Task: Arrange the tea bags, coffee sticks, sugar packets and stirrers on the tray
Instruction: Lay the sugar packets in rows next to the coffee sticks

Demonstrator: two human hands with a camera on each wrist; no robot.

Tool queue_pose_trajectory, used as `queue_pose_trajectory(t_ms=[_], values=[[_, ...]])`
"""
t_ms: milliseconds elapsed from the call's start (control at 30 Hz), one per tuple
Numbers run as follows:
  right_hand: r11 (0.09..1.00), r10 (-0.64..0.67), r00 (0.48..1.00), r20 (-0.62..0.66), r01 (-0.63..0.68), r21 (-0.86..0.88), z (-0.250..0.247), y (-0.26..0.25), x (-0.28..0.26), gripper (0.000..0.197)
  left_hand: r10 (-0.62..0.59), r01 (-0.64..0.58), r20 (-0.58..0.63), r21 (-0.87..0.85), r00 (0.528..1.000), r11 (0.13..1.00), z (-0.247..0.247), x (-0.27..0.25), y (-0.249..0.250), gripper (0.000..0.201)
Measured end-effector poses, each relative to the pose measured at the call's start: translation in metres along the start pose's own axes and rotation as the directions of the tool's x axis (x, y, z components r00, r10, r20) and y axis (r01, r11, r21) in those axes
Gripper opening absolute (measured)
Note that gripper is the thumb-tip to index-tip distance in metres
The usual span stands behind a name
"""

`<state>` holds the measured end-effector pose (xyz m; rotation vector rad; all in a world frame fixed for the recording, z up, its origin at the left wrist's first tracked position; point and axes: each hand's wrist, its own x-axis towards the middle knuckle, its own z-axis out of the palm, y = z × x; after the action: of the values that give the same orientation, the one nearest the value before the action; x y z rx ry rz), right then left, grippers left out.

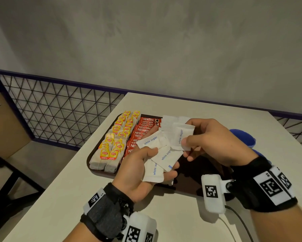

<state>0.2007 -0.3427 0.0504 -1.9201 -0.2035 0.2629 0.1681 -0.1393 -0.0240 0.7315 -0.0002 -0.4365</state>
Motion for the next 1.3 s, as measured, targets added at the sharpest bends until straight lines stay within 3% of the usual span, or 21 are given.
queue_pose_trajectory(t_ms=[233, 400, 567, 667, 767, 900, 967, 1100, 1200, 1300], values=[[0.977, 0.029, 0.992, 0.126, -0.054, 0.206, 0.004, -0.008, -0.002, 0.025, 0.011, -0.01, 0.036, -0.017, 0.999, 1.0, 0.0, 0.001, -0.002, 0.043], [0.977, 0.02, 0.986, 0.167, -0.055, 0.205, 0.017, -0.007, -0.001, 0.026, 0.043, -0.043, 0.104, -0.003, 0.994, 0.999, 0.001, 0.001, -0.002, 0.052], [0.999, -0.034, 0.998, 0.056, 0.033, 0.026, 0.023, -0.004, 0.002, 0.04, 0.061, -0.062, 0.125, 0.001, 0.99, 0.998, 0.003, 0.0, -0.001, 0.06], [0.99, -0.029, 1.0, 0.008, 0.028, 0.135, 0.022, -0.002, 0.003, 0.036, 0.107, -0.109, 0.155, 0.005, 0.982, 0.994, -0.002, 0.002, -0.001, 0.067], [0.965, -0.024, 0.999, 0.047, 0.011, 0.261, 0.024, -0.001, 0.003, 0.032, 0.183, -0.191, 0.108, 0.07, 0.977, 0.979, -0.005, 0.005, -0.003, 0.069], [0.955, 0.006, 0.996, 0.091, -0.033, 0.294, 0.027, -0.001, 0.003, 0.024, 0.247, -0.253, 0.072, 0.078, 0.966, 0.964, -0.004, 0.006, -0.006, 0.06], [0.969, 0.011, 0.995, 0.1, -0.036, 0.245, 0.026, -0.001, 0.003, 0.022, 0.273, -0.275, 0.033, 0.07, 0.961, 0.959, -0.005, 0.007, -0.004, 0.057], [0.998, -0.058, 0.998, 0.037, 0.058, -0.001, 0.02, 0.0, 0.004, 0.029, 0.282, -0.282, 0.007, 0.027, 0.96, 0.959, -0.011, 0.011, -0.004, 0.077], [0.985, -0.146, 0.989, 0.007, 0.147, -0.089, 0.016, 0.001, 0.003, 0.024, 0.296, -0.296, 0.003, 0.051, 0.955, 0.954, -0.011, 0.01, -0.006, 0.074], [0.971, -0.168, 0.984, 0.056, 0.175, -0.161, 0.014, 0.001, 0.001, 0.014, 0.302, -0.3, -0.017, 0.08, 0.953, 0.951, -0.01, 0.008, -0.005, 0.063]])
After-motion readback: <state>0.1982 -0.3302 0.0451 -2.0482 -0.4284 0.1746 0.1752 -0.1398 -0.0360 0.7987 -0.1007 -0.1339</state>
